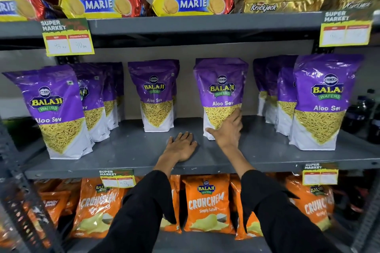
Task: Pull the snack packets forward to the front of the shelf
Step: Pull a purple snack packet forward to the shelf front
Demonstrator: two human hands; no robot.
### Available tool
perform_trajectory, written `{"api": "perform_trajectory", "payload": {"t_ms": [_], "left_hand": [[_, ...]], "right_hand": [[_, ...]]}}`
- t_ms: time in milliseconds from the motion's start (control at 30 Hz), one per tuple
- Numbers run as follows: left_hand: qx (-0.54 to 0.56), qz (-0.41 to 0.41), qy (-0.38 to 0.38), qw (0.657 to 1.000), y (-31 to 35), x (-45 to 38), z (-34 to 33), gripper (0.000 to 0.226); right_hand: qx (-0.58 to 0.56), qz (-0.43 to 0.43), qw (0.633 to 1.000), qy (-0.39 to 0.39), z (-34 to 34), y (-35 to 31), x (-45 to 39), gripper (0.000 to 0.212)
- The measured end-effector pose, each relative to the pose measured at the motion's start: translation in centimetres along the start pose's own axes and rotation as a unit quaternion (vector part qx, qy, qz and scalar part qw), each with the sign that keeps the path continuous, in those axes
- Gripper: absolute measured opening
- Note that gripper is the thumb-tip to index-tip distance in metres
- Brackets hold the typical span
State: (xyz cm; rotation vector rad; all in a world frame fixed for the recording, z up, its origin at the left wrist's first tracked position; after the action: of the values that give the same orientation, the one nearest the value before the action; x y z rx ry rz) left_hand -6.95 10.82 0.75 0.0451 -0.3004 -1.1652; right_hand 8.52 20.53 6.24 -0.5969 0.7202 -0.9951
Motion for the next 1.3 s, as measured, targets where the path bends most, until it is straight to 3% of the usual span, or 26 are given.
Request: {"api": "perform_trajectory", "payload": {"t_ms": [833,967,1067,1300], "left_hand": [[-0.049,-0.007,0.009,0.999,0.7,0.8,0.1,0.062],[-0.019,-0.012,0.030,0.999,0.8,1.2,0.7,0.056],[-0.003,-0.019,0.005,1.000,0.5,1.2,0.8,0.060],[-0.014,-0.024,-0.003,1.000,-0.5,1.3,-0.1,0.070]], "right_hand": [[0.006,0.023,0.998,0.062,3.7,1.8,10.5,0.136],[0.003,0.022,0.998,0.060,4.0,1.8,11.3,0.136],[-0.001,0.025,0.998,0.056,4.2,1.9,11.6,0.136],[-0.079,0.067,0.994,0.046,4.4,3.4,11.8,0.132]]}}
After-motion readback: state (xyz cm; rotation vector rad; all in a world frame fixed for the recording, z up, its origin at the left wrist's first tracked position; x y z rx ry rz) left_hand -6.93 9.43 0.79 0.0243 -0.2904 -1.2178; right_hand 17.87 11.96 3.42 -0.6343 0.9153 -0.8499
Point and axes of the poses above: each hand's wrist, its own x-axis away from the middle knuckle, its own z-axis out of the back of the hand, y = z × x, the point moved 6 cm from there along -x, towards the middle knuckle, and after that the axes turned 15 degrees about -y, right-handed, at the moved point
